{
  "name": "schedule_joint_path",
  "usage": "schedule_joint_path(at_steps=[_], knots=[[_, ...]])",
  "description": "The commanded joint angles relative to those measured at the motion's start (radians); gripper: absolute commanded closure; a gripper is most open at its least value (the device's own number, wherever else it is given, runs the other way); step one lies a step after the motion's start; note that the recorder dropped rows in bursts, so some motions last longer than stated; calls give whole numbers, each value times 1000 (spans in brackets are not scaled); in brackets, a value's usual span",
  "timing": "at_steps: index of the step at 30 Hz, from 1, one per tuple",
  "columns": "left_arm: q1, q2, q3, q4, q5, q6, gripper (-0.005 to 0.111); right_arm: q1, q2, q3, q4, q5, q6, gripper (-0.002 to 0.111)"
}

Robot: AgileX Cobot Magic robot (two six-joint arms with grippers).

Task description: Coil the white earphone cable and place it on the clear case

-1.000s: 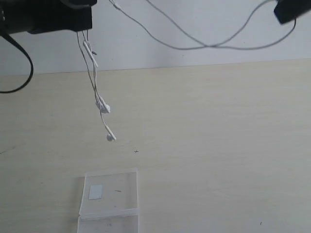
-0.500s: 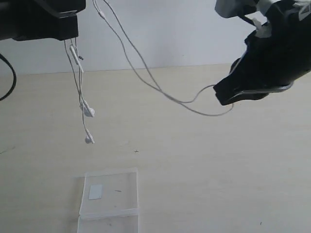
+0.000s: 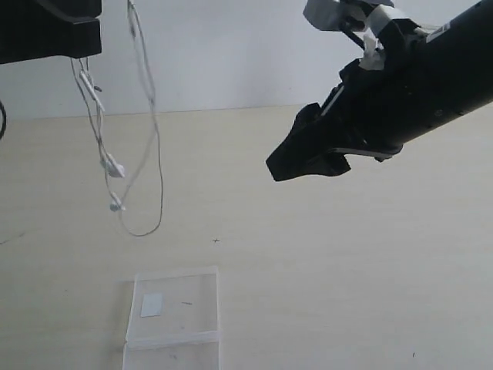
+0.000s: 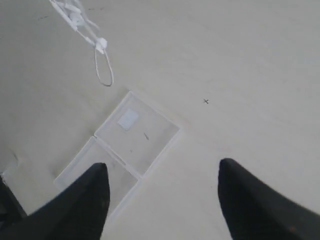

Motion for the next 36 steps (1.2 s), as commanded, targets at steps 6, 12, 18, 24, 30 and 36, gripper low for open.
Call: schedule_joint_path(at_steps=[6,12,18,24,30,36], knots=[[3,-8,3,-13,44,3,107,1,-1,2,454,72,-562,46],[3,-8,-1,-38,46,-89,107,18,11,2,574,11,-670,43],[3,-9,-20,-38,46,-98,107,183,58,2,614,-300,-722,36],[43,-9,-20,-38,39,-141,107,290,100,2,664,-601,-722,36],[74,-9,-20,-38,11,-194,107,374,171,2,708,-737,-722,36],[74,-9,-20,-35,-9,-230,107,432,227,-12,708,-876,-722,28]])
